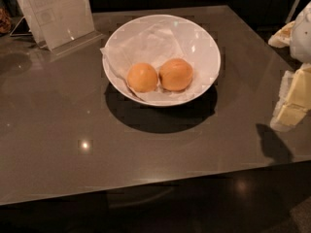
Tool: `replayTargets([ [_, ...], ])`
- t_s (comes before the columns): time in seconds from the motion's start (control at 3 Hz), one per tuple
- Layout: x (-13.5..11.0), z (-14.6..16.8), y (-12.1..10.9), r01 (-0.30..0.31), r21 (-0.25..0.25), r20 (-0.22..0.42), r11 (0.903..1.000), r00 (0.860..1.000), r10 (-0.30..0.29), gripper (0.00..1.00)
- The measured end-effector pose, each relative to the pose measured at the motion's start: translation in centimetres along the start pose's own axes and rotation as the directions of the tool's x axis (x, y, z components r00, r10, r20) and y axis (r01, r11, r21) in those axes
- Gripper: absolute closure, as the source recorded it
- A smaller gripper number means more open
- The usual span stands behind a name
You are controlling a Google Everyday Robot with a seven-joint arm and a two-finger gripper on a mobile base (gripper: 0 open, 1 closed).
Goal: Pick orange from white bowl
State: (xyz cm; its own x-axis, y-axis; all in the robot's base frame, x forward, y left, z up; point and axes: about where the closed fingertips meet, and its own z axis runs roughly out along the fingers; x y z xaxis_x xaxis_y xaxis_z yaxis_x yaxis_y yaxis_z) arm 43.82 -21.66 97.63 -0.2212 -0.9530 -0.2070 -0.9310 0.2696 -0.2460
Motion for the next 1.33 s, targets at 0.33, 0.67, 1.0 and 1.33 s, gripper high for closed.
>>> replayTargets([
  [0.33,-0.6,-0.2,-0.4,0.010,0.013,0.017,0.9999,1.000,-0.010,0.00],
  [0.67,-2.3,0.4,-1.9,0.039,0.000,0.086,0.9992,0.996,-0.039,0.00],
  [1.0,-5.2,1.2,-3.6,0.093,-0.024,0.177,0.9953,0.980,-0.088,0.00],
  [1.33,-7.9,2.1,-4.7,0.148,-0.056,0.235,0.9875,0.963,-0.131,0.00],
])
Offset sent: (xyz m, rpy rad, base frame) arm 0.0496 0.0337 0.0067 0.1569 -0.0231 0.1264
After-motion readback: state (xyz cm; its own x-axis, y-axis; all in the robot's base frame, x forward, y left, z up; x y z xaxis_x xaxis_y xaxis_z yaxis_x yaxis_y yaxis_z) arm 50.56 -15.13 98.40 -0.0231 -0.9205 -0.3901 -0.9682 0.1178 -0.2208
